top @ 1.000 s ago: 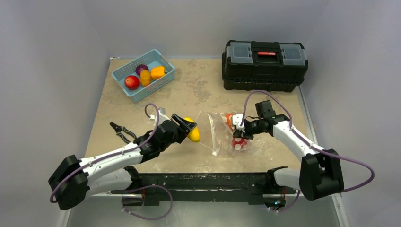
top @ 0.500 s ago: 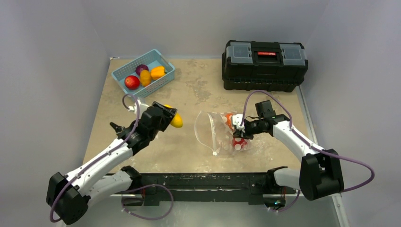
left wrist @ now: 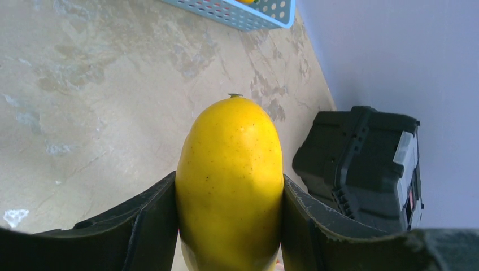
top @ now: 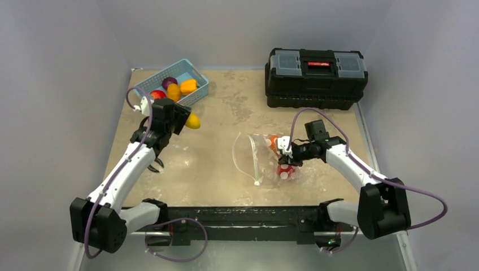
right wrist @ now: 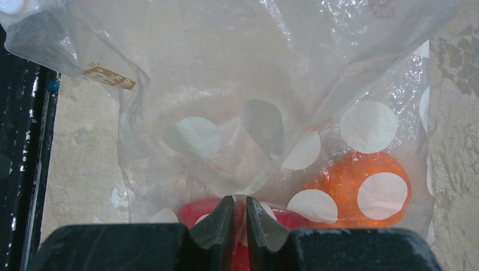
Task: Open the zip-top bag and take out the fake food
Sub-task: Place the fake fruit in the bin.
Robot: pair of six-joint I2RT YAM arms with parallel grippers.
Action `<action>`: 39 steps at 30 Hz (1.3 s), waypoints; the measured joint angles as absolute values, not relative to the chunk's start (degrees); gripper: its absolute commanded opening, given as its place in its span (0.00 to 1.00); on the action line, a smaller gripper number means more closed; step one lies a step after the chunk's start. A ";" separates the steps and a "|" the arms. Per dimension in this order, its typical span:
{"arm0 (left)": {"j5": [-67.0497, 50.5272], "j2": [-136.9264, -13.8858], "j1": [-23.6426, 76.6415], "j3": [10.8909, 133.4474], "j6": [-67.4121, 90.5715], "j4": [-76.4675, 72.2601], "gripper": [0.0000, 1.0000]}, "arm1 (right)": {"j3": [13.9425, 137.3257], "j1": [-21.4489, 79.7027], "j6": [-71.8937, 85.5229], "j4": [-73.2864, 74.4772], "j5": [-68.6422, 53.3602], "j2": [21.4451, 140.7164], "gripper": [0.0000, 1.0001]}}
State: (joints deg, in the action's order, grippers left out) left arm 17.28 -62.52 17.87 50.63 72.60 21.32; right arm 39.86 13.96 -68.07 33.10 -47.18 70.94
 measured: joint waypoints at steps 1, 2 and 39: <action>16.34 -63.72 16.64 51.77 72.07 21.63 0.00 | 39.86 13.96 -68.07 33.10 -47.16 70.94 0.12; 15.46 -64.86 15.42 52.93 71.61 21.91 0.00 | 39.86 13.96 -68.07 33.10 -47.16 70.94 0.12; 2.37 -114.32 -5.23 106.32 42.26 36.99 0.26 | 39.86 13.98 -68.10 32.82 -46.89 72.07 0.12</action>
State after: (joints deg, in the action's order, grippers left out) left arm 2.37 -114.32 -5.23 106.32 42.26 36.99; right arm 39.86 13.98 -68.10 32.82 -46.89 72.07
